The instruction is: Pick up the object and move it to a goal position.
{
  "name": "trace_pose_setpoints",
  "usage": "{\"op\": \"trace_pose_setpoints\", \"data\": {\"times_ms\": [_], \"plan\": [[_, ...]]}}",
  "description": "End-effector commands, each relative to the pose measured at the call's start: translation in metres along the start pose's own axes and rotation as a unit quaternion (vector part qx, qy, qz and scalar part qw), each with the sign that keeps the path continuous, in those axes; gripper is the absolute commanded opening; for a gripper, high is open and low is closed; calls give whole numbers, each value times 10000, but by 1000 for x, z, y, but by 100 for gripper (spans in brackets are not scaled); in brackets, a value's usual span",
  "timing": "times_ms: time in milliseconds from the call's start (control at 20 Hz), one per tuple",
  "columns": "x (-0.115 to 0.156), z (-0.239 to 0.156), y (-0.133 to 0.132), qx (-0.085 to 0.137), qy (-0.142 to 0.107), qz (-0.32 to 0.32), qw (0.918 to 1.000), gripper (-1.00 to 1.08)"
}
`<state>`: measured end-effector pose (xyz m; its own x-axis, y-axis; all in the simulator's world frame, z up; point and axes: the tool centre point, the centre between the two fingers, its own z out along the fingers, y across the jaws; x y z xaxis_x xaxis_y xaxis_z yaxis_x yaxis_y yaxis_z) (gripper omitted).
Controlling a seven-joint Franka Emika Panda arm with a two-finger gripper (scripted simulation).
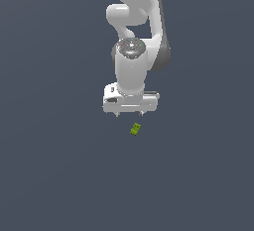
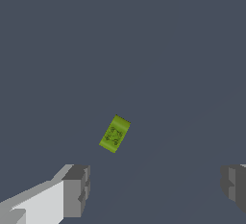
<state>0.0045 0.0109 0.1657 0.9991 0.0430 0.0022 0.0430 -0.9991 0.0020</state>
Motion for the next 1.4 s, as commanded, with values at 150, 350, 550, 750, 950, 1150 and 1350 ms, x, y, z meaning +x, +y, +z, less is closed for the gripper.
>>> {"op": "trace_pose_setpoints", "data": {"times_ms": [150,350,550,750,950,1150,1350], "plan": [[0,1,1,-22,0,-9,10000,100],[-1,3,8,-113,-1,-47,9999,100],[-1,5,12,-181,-3,-72,9998,100],[-1,5,12,-177,-2,-72,9998,100],[-1,6,11,-174,-2,-47,9998,100],[-1,11,9,-158,-1,82,9998,100],[-2,20,4,-131,1,313,9994,100]]}}
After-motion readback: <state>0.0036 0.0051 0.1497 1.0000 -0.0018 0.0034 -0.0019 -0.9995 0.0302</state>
